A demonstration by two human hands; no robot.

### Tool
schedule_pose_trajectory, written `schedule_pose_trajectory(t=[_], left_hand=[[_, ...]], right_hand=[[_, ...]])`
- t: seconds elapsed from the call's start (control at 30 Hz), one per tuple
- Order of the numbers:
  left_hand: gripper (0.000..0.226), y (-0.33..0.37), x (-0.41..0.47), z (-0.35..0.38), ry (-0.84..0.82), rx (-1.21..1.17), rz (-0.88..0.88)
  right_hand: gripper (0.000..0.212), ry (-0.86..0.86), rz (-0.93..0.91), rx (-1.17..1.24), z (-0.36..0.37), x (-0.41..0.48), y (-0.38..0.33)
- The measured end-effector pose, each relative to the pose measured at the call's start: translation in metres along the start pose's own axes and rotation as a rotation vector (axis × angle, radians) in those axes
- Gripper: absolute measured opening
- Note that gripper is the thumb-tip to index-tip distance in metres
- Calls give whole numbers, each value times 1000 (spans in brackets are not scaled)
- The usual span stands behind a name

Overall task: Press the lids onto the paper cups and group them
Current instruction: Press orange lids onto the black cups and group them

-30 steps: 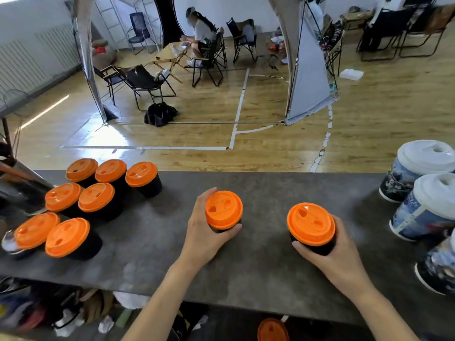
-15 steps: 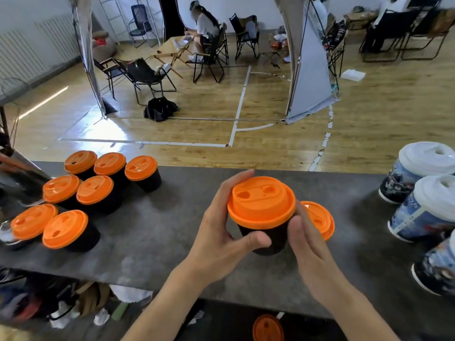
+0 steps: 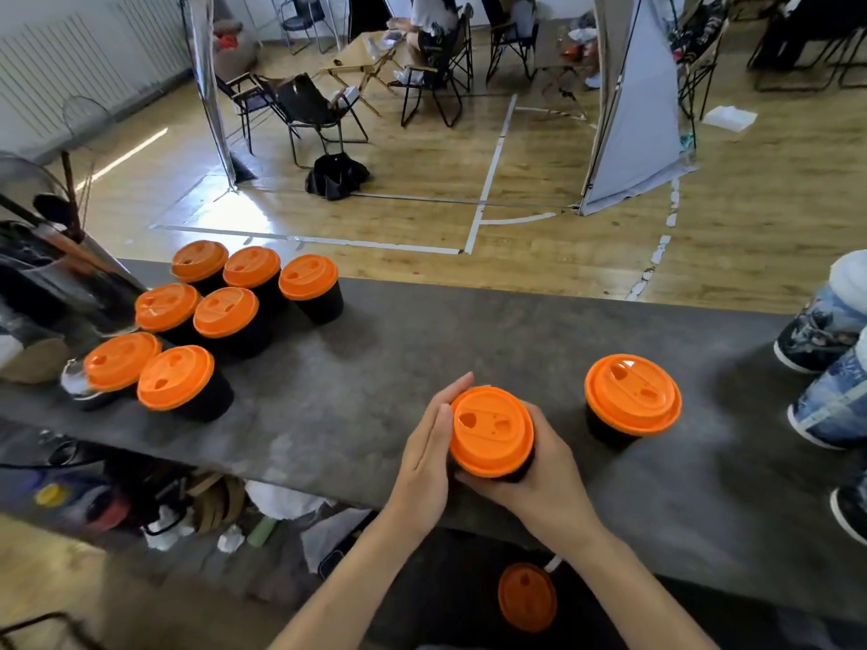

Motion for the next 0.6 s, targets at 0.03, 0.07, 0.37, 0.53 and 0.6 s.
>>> schedule_pose_trajectory(t=[0.03,0.07,0.37,0.53,0.6], left_hand=[[41,-2,0,-1,24,11,1],[41,-3,1,-2,43,22,2],[41,2,38,-2,-125,34,-129],[47,0,40,0,-137,0,-63],[46,1,39,0,-104,-13,-48]], right_hand=[[84,6,4,-6,0,0,3],[84,6,3,-8,0,1,5],[85,-36,-11,-44,-3,6,12],[85,-32,-12,-51,-5,8,13],[83,-24,-27,-63,-3,7,12]])
Point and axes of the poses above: each hand's wrist, its own x-axis towards the middle knuckle, its own z-axis out of the palm, y = z × x, the point moved 5 cm from there along x, towards the middle knuckle, and after that the axes turned 7 degrees about z, right-handed, at the moved point
